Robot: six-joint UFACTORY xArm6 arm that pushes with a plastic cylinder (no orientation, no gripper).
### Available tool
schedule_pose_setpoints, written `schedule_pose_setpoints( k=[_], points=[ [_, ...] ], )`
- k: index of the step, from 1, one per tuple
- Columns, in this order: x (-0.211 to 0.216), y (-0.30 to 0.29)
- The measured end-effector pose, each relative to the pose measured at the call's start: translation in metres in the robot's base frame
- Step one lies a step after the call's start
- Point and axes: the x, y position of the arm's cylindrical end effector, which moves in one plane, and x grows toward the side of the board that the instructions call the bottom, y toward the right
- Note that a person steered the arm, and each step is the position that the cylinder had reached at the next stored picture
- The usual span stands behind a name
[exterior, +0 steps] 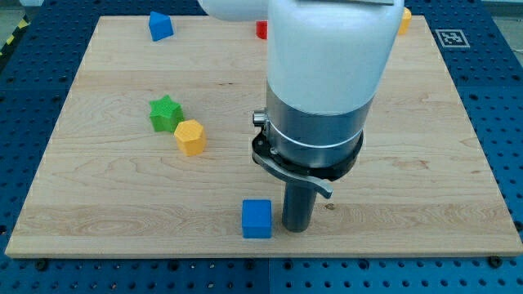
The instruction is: Point your arm to the green circle
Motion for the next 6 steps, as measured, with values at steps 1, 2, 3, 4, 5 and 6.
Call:
schedule_pose_setpoints(
  k=[1,2,3,4,5,6],
  points=[
    [0.0,0.0],
    [-0.007,0.0],
    [-0.037,-0.003],
    [-0.066,-0.039],
    [-0.086,-0.071],
    [-0.094,-0.071]
  ],
)
